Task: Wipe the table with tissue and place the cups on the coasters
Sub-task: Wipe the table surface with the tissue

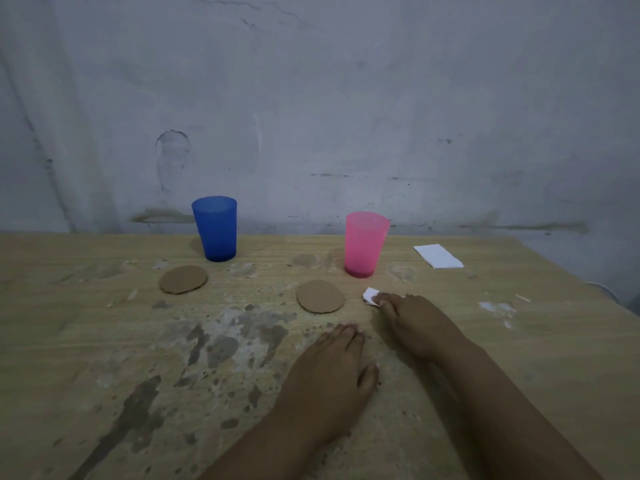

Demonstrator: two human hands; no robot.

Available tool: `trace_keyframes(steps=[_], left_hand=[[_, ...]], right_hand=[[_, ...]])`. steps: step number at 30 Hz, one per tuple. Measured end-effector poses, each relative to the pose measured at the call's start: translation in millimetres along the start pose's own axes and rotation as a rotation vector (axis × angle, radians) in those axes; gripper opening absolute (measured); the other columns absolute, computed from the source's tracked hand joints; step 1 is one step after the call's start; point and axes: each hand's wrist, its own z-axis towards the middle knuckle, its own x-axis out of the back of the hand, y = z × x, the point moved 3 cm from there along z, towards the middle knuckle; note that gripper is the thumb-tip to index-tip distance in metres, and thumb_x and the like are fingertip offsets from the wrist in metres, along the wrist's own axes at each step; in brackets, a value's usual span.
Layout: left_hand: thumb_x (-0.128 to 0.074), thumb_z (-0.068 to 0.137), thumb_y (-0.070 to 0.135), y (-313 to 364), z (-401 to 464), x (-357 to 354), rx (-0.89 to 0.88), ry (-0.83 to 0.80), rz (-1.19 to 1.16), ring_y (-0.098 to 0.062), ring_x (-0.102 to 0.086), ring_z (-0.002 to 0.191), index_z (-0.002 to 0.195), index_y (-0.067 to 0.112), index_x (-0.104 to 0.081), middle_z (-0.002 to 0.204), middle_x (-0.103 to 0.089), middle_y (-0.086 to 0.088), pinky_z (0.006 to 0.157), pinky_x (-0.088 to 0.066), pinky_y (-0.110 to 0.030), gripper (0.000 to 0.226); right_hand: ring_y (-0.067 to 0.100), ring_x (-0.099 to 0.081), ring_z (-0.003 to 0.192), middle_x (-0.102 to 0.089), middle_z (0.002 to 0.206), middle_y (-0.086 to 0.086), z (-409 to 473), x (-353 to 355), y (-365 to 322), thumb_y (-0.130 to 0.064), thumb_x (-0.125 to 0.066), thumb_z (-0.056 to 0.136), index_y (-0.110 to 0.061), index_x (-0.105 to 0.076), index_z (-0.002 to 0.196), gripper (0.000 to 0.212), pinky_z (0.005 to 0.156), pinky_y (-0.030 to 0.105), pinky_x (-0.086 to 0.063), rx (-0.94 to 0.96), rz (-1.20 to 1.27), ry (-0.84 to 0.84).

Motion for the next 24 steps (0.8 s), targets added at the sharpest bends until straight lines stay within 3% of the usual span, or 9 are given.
trace_keyframes(steps=[5,9,14,17,20,24], left_hand=[[-0.027,0.097,0.048,2.4,2.2,-1.0,0.0,-0.005,0.002,-0.009,-0.01,0.145,0.15,0.018,-0.021,0.159,-0.017,0.001,0.107,0.005,-0.018,0.061],[-0.026,0.097,0.048,1.5,2.0,-1.3,-0.007,0.009,0.01,-0.009,-0.01,0.145,0.149,0.018,-0.022,0.159,-0.017,0.001,0.109,0.005,-0.018,0.061],[-0.027,0.097,0.046,4.2,5.1,-0.1,-0.005,0.047,0.007,-0.012,-0.015,0.144,0.147,0.016,-0.027,0.157,-0.023,-0.001,0.109,0.001,-0.018,0.058],[-0.028,0.097,0.046,3.2,5.6,-0.8,-0.001,0.059,-0.002,-0.013,-0.019,0.143,0.147,0.016,-0.028,0.155,-0.027,-0.001,0.113,-0.007,-0.022,0.058],[-0.028,0.097,0.046,3.1,5.2,-0.2,-0.005,0.057,0.001,-0.012,-0.018,0.143,0.147,0.015,-0.028,0.156,-0.025,-0.001,0.111,-0.002,-0.02,0.058],[-0.028,0.097,0.046,4.7,5.9,-0.8,-0.011,0.061,0.015,-0.013,-0.015,0.144,0.147,0.014,-0.027,0.157,-0.024,-0.002,0.11,0.0,-0.02,0.059]], right_hand=[[0.01,-0.018,0.143,-0.023,0.156,-0.004,8.5,-8.2,-12.7,-0.026,-0.021,0.102,-0.024,-0.03,0.145,0.044,0.114,0.026,-0.009,0.102,-0.002,-0.081],[0.008,-0.022,0.141,-0.027,0.154,-0.008,-3.7,-4.8,4.4,-0.027,-0.022,0.102,-0.027,-0.031,0.144,0.044,0.11,0.019,-0.012,0.072,0.038,-0.073],[0.01,-0.014,0.144,-0.017,0.158,0.0,14.7,-3.9,-10.1,-0.027,-0.02,0.102,-0.016,-0.023,0.147,0.047,0.116,0.027,-0.008,0.035,-0.016,-0.087],[0.007,-0.016,0.143,-0.02,0.157,-0.005,10.9,-9.0,-13.2,-0.028,-0.02,0.102,-0.022,-0.025,0.147,0.045,0.11,0.02,-0.011,0.105,0.031,-0.113],[0.007,-0.021,0.141,-0.024,0.155,-0.006,-0.3,-4.0,5.0,-0.029,-0.02,0.102,-0.025,-0.026,0.146,0.045,0.104,0.016,-0.013,0.075,0.017,-0.094],[0.009,-0.015,0.144,-0.019,0.157,-0.002,11.1,1.6,-0.7,-0.028,-0.021,0.102,-0.017,-0.024,0.147,0.046,0.113,0.024,-0.012,0.004,-0.006,-0.073]])
